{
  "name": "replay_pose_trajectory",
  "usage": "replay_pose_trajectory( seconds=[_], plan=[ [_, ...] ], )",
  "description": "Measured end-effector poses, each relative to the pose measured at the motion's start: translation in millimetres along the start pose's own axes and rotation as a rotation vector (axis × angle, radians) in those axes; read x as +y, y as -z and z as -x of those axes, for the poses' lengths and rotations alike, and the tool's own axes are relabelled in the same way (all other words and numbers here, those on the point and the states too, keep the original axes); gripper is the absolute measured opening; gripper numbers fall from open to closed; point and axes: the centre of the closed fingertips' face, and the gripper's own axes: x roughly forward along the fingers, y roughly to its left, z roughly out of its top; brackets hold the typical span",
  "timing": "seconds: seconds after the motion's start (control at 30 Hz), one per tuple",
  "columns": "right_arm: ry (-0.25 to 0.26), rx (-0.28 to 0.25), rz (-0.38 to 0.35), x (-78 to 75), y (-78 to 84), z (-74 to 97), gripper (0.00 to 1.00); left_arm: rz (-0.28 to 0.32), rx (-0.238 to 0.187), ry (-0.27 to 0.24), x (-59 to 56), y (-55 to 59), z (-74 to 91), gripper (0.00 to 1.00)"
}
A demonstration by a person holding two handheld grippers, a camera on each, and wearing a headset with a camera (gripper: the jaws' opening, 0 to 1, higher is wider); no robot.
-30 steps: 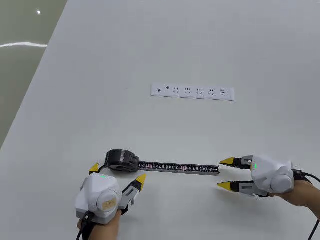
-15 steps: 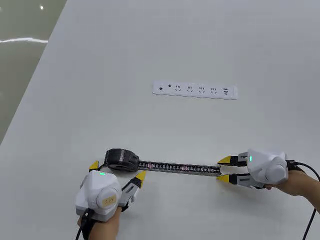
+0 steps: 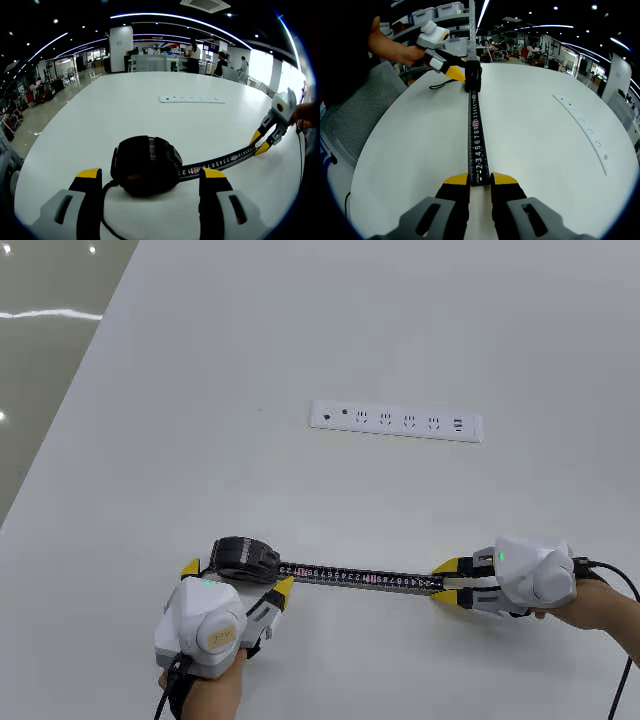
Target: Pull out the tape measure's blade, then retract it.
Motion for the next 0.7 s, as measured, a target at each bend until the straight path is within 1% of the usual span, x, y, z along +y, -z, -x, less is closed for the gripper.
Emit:
replay_pose_trajectory(
  seconds=[0.13,0.27,0.37,0.57,0.63,0.7],
  plan=[
    [-0.005,0.002,0.011,0.6,-0.9,0.0,0.15,0.015,-0.001,-0.012,1.2,0.0,-1.1,0.76],
    [-0.005,0.002,0.007,0.1,0.6,-0.5,0.14,0.035,-0.003,-0.027,2.5,-0.2,-4.1,0.74],
    [-0.006,0.003,0.008,0.2,0.1,-0.3,0.15,0.046,-0.007,-0.038,3.0,-1.6,-6.4,0.73],
    [-0.006,0.001,0.009,0.5,-0.2,-0.4,0.15,0.095,-0.016,-0.068,6.0,-4.6,-11.7,0.70],
    [-0.006,0.001,0.009,0.5,-0.1,-0.4,0.15,0.097,-0.018,-0.073,5.8,-4.9,-13.6,0.68],
    [-0.005,0.002,0.011,0.8,-0.8,-0.2,0.15,0.104,-0.024,-0.090,7.9,-6.1,-14.0,0.67]
  ],
)
